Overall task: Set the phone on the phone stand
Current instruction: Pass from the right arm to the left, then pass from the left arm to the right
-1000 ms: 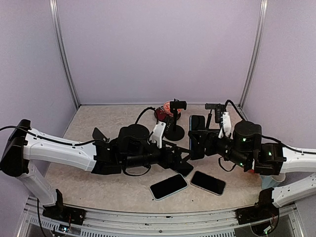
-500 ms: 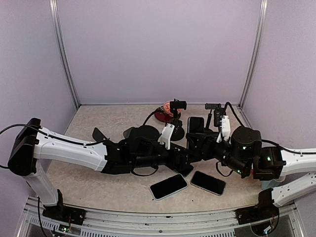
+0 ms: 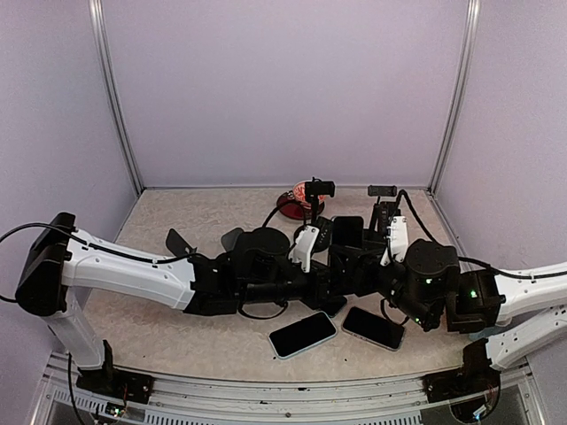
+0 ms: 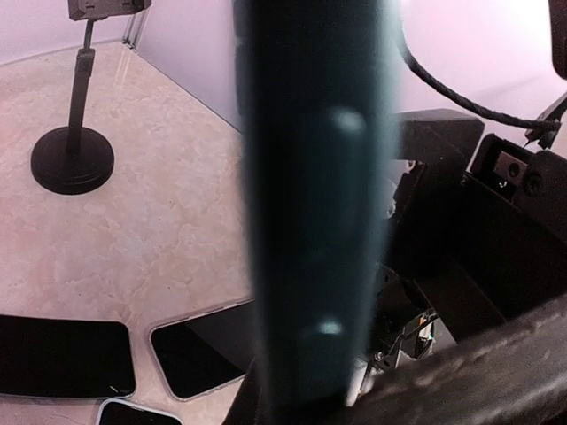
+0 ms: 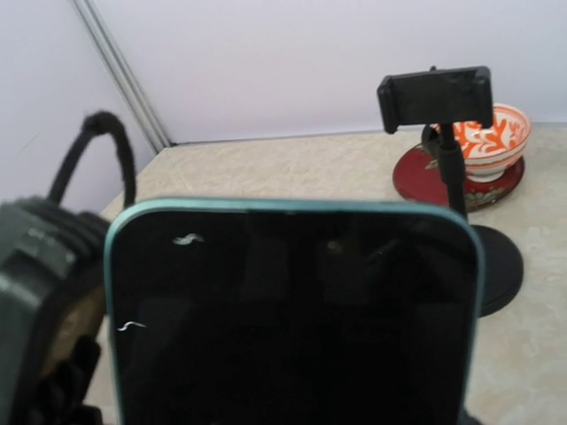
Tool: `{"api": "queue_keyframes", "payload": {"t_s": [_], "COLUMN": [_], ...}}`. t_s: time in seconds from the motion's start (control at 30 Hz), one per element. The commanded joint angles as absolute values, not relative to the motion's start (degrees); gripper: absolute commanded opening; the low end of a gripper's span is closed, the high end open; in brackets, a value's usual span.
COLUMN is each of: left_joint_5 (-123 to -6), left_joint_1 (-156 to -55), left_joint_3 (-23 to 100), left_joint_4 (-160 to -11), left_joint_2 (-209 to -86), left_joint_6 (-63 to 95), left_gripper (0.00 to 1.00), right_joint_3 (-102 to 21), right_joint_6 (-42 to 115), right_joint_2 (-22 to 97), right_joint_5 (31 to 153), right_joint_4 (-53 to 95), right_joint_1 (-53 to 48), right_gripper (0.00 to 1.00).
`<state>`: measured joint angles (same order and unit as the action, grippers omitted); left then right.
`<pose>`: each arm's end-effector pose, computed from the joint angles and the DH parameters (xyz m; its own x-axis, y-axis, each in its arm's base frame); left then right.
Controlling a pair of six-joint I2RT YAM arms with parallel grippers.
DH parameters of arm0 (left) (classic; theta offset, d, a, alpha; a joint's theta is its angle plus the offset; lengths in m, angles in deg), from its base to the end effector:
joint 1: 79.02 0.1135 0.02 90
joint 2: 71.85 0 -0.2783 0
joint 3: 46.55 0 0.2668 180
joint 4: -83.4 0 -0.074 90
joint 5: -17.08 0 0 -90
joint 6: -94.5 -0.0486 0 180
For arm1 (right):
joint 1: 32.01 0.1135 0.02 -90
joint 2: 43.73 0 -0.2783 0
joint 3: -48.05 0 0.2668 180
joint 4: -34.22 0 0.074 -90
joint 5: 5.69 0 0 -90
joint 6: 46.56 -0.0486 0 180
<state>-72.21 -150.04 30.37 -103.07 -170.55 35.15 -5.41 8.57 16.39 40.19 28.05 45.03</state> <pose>0.1387 -0.4050 0.2572 -0.5579 0.0548 -0.8281 0.7730 0.3973 -0.4945 0.0896 0.2385 0.2997 -0.3538 0.2927 -0.8883 -0.4206 0.7985 0.4306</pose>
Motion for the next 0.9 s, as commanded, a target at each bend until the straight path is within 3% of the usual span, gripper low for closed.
{"api": "queue_keyframes", "payload": {"t_s": [0.0,0.23,0.57,0.87], "left_joint_5": [-72.15,-70.45,-58.80,-41.56], "left_joint_1": [-149.75,-149.73,-149.69,-149.72], "left_joint_3": [29.81,26.62,19.19,18.69], "left_joint_4": [-104.79,-106.44,-111.29,-109.67], "left_joint_2": [-169.94,-166.86,-160.28,-158.61], "left_joint_6": [35.30,33.68,26.38,19.59], "left_gripper": [0.03,0.00,0.00,0.00], "right_joint_3": [-7.23,-5.94,-1.56,-6.60], "right_joint_6": [8.72,12.45,27.58,29.08], "right_joint_2": [15.51,10.08,-2.92,-0.24], "right_joint_5": [38.55,40.11,52.46,67.39], "right_joint_4": [32.61,30.95,31.29,22.76], "right_joint_1": [46.39,46.48,46.48,46.39], "right_gripper": [0.65,0.99,1.00,1.00]}}
